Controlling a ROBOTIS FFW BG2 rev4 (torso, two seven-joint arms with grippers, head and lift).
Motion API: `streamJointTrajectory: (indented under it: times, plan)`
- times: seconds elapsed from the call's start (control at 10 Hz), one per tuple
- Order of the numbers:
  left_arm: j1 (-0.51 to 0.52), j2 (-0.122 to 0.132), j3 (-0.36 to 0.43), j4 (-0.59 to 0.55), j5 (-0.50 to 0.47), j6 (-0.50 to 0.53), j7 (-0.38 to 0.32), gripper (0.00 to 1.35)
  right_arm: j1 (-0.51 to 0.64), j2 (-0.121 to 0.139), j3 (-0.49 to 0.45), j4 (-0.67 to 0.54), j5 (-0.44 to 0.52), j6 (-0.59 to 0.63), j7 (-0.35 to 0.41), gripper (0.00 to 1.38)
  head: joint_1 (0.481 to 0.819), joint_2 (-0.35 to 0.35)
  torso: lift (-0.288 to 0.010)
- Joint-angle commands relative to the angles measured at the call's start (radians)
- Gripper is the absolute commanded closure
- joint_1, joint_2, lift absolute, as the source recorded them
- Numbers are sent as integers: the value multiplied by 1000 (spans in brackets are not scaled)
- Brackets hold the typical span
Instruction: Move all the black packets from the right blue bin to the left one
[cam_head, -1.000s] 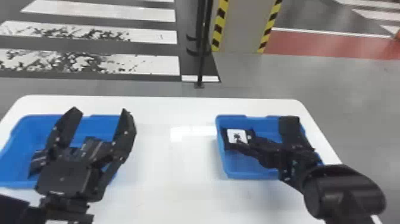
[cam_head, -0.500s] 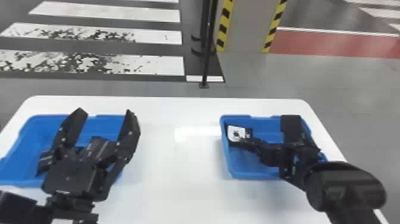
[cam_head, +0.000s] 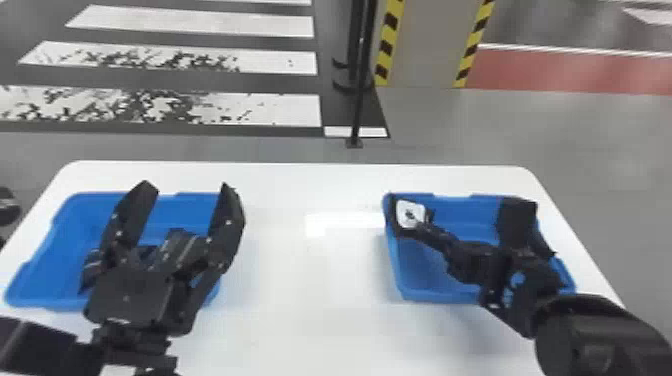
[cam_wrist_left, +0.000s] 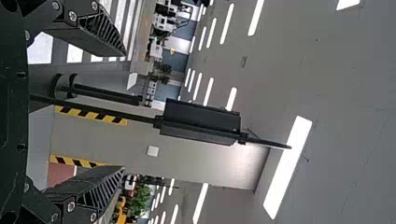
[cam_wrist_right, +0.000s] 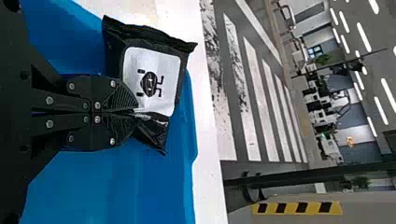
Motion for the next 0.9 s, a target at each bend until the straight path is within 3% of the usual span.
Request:
streamJointTrajectory:
  times: [0.0,0.3,0.5,0.8]
  plan:
    - [0,-1,0,0,0,-14,0,185,86,18,-65,-103,-2,-4,-5,1242,695,-96,-140]
    - [2,-3,4,0,10,-36,1,174,162,21,-85,-267,-81,-34,1,1242,695,-115,-140]
    - [-3,2,-16,0,62,-21,0,171,164,25,-28,-338,-235,-78,32,1242,695,-84,-140]
    - [-17,14,-58,0,154,21,-12,171,98,11,90,-328,-354,-98,66,1242,695,-7,-140]
